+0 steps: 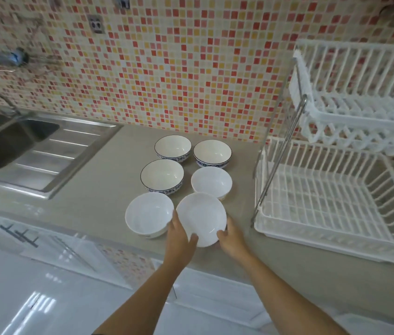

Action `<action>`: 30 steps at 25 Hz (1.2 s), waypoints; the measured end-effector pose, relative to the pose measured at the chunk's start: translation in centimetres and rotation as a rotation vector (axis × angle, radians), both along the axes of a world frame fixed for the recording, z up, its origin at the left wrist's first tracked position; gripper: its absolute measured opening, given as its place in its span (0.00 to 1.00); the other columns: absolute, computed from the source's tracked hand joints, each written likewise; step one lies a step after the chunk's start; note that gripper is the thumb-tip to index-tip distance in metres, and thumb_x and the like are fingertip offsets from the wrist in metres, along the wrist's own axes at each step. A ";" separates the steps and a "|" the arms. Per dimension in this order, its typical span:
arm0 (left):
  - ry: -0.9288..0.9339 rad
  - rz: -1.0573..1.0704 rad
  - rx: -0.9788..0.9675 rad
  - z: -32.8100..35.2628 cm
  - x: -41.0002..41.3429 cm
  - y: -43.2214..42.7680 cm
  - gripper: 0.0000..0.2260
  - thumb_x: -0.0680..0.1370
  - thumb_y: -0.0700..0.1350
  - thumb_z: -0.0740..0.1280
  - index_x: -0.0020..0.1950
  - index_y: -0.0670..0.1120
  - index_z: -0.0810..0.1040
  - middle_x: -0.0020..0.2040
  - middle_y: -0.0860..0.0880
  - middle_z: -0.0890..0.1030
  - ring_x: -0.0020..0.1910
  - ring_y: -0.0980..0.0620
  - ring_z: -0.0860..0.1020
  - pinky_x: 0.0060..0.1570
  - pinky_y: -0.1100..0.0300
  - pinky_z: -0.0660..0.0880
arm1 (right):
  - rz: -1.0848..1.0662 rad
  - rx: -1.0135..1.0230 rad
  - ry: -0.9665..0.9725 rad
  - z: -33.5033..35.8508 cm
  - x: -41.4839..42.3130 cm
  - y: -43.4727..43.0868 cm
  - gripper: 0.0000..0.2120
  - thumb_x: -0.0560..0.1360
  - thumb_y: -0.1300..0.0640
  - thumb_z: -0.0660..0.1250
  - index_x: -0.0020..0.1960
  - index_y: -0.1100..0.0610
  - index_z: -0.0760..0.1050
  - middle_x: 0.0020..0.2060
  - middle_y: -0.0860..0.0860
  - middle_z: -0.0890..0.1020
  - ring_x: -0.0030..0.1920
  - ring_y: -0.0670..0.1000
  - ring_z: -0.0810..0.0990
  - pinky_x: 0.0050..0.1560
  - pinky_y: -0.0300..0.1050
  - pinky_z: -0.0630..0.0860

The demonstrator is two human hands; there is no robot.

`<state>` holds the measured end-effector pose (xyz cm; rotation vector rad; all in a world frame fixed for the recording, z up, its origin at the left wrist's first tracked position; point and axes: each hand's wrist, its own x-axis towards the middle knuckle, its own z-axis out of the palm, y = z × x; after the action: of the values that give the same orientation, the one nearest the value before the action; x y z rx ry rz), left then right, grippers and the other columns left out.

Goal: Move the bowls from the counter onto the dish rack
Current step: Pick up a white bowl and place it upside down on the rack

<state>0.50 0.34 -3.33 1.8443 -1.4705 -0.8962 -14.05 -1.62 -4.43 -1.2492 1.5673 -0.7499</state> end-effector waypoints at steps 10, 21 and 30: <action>0.516 -0.081 -0.571 22.5 0.2 -4.4 0.05 0.81 0.53 0.51 0.52 0.54 0.64 0.46 0.60 0.71 0.45 0.68 0.74 0.42 0.75 0.70 | -0.024 -0.925 0.054 20.5 -0.2 0.2 0.20 0.76 0.34 0.53 0.67 0.34 0.63 0.73 0.45 0.65 0.75 0.45 0.60 0.71 0.47 0.68; 0.200 -0.634 -0.607 37.2 -11.8 -8.5 0.28 0.76 0.56 0.63 0.74 0.53 0.59 0.65 0.54 0.74 0.58 0.55 0.76 0.50 0.63 0.74 | 0.028 -0.813 0.315 37.0 -20.9 -0.3 0.38 0.65 0.42 0.69 0.71 0.39 0.58 0.67 0.37 0.68 0.66 0.40 0.68 0.68 0.42 0.64; -0.149 -0.618 -0.225 35.0 -24.4 -16.5 0.22 0.81 0.51 0.56 0.68 0.38 0.69 0.57 0.45 0.75 0.56 0.45 0.76 0.56 0.53 0.75 | 0.263 -0.411 0.561 34.2 -31.8 -11.1 0.50 0.64 0.46 0.77 0.77 0.46 0.51 0.74 0.48 0.64 0.70 0.53 0.69 0.69 0.56 0.70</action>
<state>-23.89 -16.19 31.68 1.3264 -2.1972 -0.8274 -45.87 -12.73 29.76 -2.0604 1.6769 -0.5936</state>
